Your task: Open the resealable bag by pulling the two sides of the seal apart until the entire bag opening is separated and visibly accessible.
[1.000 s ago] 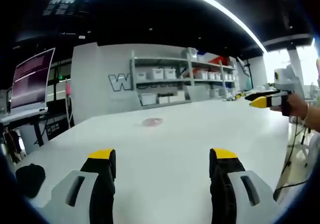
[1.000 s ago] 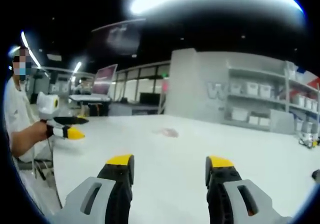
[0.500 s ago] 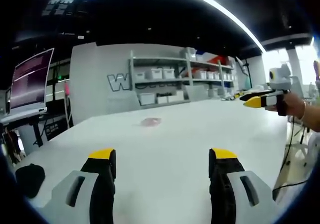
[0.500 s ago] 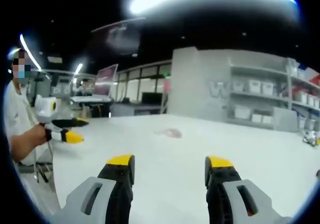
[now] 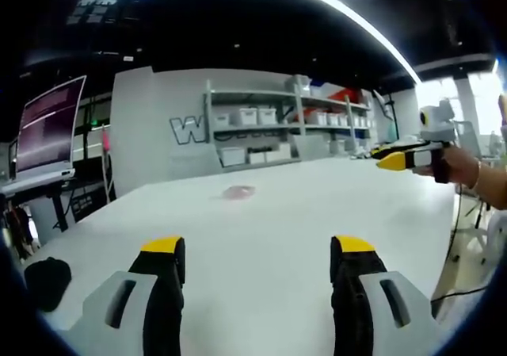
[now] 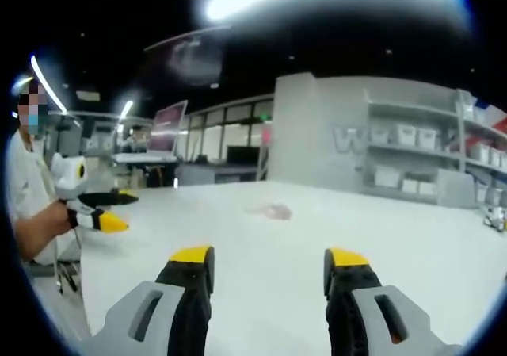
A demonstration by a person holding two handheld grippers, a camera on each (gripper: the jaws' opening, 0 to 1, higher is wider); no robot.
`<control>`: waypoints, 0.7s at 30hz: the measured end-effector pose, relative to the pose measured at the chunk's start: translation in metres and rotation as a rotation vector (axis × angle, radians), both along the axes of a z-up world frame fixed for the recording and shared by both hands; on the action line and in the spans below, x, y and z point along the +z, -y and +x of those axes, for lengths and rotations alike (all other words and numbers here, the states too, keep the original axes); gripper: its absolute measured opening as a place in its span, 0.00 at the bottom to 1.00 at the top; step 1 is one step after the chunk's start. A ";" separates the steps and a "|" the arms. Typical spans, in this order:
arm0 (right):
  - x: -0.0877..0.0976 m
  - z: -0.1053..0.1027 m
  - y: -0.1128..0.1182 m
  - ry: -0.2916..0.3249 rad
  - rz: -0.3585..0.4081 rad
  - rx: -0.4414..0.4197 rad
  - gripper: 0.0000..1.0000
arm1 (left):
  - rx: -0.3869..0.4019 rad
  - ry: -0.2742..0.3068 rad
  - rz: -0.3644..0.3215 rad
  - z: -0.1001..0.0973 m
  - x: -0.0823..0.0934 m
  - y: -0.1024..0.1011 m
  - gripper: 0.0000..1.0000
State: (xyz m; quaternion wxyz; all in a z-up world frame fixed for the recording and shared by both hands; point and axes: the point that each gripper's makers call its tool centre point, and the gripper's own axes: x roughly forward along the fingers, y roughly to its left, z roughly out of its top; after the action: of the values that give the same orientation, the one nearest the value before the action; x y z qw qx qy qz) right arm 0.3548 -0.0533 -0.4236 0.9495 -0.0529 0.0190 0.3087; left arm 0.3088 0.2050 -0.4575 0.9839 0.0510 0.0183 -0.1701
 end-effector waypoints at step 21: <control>-0.001 0.018 -0.004 -0.025 0.000 0.001 0.54 | -0.001 0.001 0.008 -0.004 0.000 0.002 0.72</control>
State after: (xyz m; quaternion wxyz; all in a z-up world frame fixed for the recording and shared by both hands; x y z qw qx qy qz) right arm 0.3727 -0.0493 -0.4244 0.9490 -0.0488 0.0309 0.3100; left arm 0.3045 0.2032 -0.4573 0.9837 0.0550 0.0186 -0.1704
